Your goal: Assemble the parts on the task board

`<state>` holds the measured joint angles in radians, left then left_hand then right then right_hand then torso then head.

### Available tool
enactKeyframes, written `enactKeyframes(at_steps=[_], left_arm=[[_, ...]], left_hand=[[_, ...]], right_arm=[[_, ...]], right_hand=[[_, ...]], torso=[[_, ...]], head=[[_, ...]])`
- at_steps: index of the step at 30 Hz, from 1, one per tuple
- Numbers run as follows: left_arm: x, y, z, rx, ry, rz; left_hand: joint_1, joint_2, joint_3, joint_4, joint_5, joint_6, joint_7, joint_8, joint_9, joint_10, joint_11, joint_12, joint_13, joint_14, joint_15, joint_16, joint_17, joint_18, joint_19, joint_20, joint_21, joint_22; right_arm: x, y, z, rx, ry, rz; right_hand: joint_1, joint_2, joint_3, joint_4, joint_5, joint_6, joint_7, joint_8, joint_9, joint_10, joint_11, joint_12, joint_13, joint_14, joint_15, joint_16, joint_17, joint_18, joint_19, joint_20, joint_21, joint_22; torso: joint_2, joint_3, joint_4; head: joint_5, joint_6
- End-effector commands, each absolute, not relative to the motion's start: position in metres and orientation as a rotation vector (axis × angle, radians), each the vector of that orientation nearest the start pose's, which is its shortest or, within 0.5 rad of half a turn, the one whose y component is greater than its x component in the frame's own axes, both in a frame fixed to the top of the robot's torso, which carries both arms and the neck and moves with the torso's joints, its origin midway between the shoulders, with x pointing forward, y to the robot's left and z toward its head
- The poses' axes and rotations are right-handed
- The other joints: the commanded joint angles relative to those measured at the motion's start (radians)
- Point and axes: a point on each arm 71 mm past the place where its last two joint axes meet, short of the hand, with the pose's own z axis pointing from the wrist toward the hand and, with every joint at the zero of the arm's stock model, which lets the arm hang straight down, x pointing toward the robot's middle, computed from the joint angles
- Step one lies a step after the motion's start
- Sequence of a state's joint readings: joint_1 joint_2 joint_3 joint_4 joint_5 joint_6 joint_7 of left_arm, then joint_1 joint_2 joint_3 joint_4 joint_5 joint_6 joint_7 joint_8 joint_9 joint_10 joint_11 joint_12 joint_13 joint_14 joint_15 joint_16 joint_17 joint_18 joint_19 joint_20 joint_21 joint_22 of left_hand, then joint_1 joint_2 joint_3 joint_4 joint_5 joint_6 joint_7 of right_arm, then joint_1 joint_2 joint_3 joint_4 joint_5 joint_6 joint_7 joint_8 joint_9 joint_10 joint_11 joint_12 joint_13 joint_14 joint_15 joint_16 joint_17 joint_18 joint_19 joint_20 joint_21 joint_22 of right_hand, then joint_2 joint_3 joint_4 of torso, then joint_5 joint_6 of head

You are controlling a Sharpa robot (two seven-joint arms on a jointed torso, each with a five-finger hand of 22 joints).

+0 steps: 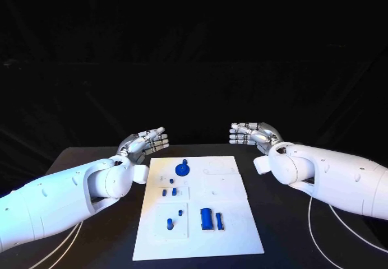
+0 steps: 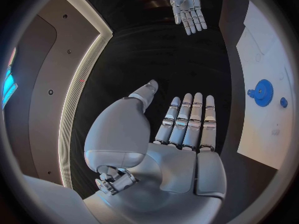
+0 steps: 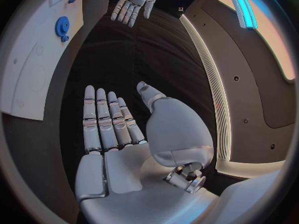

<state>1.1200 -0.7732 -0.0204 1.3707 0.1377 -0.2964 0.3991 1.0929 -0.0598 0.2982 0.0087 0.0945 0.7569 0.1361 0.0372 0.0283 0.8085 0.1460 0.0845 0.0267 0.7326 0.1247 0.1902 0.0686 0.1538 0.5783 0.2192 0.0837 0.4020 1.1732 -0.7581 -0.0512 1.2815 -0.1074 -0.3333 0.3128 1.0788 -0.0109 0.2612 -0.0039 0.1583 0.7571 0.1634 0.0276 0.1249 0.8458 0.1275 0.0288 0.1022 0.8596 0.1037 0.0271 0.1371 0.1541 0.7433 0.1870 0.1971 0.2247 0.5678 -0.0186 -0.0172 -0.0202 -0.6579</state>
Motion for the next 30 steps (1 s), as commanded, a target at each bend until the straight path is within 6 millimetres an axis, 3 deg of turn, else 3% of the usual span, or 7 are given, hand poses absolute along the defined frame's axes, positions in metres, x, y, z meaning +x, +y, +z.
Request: enactKeyframes(at_steps=[1, 2, 12, 13, 16, 18, 30], left_arm=[[0.501, 0.22, -0.225, -1.342, 1.346, -1.461], [0.5, 0.219, -0.226, -1.338, 1.342, -1.452], [0.476, 0.202, -0.226, -1.26, 1.267, -1.304], [0.474, 0.2, -0.226, -1.253, 1.26, -1.292], [0.469, 0.197, -0.225, -1.233, 1.241, -1.262], [0.465, 0.194, -0.225, -1.221, 1.229, -1.245], [0.462, 0.192, -0.224, -1.209, 1.218, -1.229]], left_hand=[[-0.348, 0.06, -0.095, -0.009, -0.094, -0.242, -0.043, -0.037, -0.028, -0.258, -0.047, -0.085, -0.027, -0.234, -0.04, -0.061, -0.069, -0.049, -0.185, -0.07, -0.084, -0.128], [-0.368, 0.06, -0.101, -0.009, -0.094, -0.256, -0.046, -0.037, -0.028, -0.273, -0.05, -0.085, -0.027, -0.247, -0.042, -0.064, -0.069, -0.05, -0.195, -0.074, -0.084, -0.136], [-0.616, 0.06, -0.168, -0.009, -0.094, -0.427, -0.136, -0.037, -0.028, -0.456, -0.146, -0.085, -0.027, -0.413, -0.125, -0.107, -0.069, -0.072, -0.326, -0.124, -0.084, -0.227], [-0.635, 0.06, -0.173, -0.009, -0.094, -0.441, -0.136, -0.037, -0.028, -0.47, -0.146, -0.085, -0.027, -0.426, -0.125, -0.11, -0.069, -0.073, -0.336, -0.127, -0.084, -0.234], [-0.684, 0.06, -0.187, -0.009, -0.094, -0.474, -0.136, -0.037, -0.028, -0.506, -0.146, -0.085, -0.027, -0.459, -0.125, -0.118, -0.069, -0.083, -0.362, -0.137, -0.084, -0.252], [-0.725, 0.06, -0.198, -0.009, -0.094, -0.503, -0.136, -0.037, -0.028, -0.537, -0.146, -0.085, -0.027, -0.486, -0.125, -0.19, -0.069, -0.083, -0.384, -0.146, -0.084, -0.267], [-0.868, 0.06, -0.298, -0.009, -0.094, -0.601, -0.136, -0.037, -0.028, -0.642, -0.146, -0.085, -0.027, -0.582, -0.125, -0.19, -0.069, -0.154, -0.458, -0.219, -0.084, -0.319]], right_arm=[[0.52, -0.236, -0.216, 1.114, 1.429, 1.287], [0.518, -0.234, -0.217, 1.118, 1.419, 1.286], [0.481, -0.204, -0.223, 1.184, 1.273, 1.256], [0.477, -0.202, -0.224, 1.189, 1.263, 1.252], [0.47, -0.197, -0.224, 1.199, 1.239, 1.241], [0.465, -0.194, -0.224, 1.205, 1.226, 1.234], [0.462, -0.192, -0.224, 1.209, 1.218, 1.229]], right_hand=[[-0.344, 0.011, -0.083, 0.004, -0.05, -0.241, -0.052, -0.028, -0.04, -0.27, -0.041, -0.029, -0.102, -0.274, -0.033, -0.027, -0.044, -0.046, -0.237, -0.06, -0.063, -0.072], [-0.362, 0.011, -0.088, 0.004, -0.053, -0.254, -0.055, -0.028, -0.042, -0.284, -0.043, -0.029, -0.102, -0.289, -0.104, -0.027, -0.046, -0.046, -0.25, -0.063, -0.066, -0.076], [-0.608, 0.011, -0.147, 0.004, -0.158, -0.427, -0.092, -0.028, -0.125, -0.477, -0.128, -0.029, -0.102, -0.485, -0.104, -0.027, -0.137, -0.075, -0.419, -0.105, -0.111, -0.127], [-0.626, 0.011, -0.152, 0.004, -0.158, -0.44, -0.163, -0.028, -0.125, -0.491, -0.128, -0.029, -0.102, -0.499, -0.104, -0.027, -0.137, -0.079, -0.432, -0.108, -0.114, -0.131], [-0.674, 0.011, -0.163, 0.004, -0.158, -0.473, -0.163, -0.028, -0.125, -0.529, -0.128, -0.029, -0.102, -0.538, -0.104, -0.027, -0.137, -0.079, -0.465, -0.187, -0.123, -0.141], [-0.711, 0.011, -0.172, 0.004, -0.158, -0.498, -0.163, -0.028, -0.125, -0.558, -0.128, -0.029, -0.102, -0.567, -0.104, -0.027, -0.137, -0.154, -0.489, -0.187, -0.197, -0.148], [-0.855, 0.011, -0.261, 0.004, -0.158, -0.601, -0.163, -0.028, -0.125, -0.671, -0.128, -0.029, -0.102, -0.683, -0.104, -0.027, -0.137, -0.154, -0.589, -0.187, -0.197, -0.225]], torso=[[-0.009, 0.0071, 0.0071], [-0.012, 0.0095, 0.0093], [-0.024, 0.0186, 0.0172], [-0.024, 0.0186, 0.0172], [-0.024, 0.0186, 0.0172], [-0.024, 0.0186, 0.0172], [-0.024, 0.0186, 0.0172]], head=[[0.007, 0.021], [0.01, 0.029], [0.02, 0.058], [0.02, 0.058], [0.02, 0.058], [0.02, 0.058], [0.02, 0.058]])
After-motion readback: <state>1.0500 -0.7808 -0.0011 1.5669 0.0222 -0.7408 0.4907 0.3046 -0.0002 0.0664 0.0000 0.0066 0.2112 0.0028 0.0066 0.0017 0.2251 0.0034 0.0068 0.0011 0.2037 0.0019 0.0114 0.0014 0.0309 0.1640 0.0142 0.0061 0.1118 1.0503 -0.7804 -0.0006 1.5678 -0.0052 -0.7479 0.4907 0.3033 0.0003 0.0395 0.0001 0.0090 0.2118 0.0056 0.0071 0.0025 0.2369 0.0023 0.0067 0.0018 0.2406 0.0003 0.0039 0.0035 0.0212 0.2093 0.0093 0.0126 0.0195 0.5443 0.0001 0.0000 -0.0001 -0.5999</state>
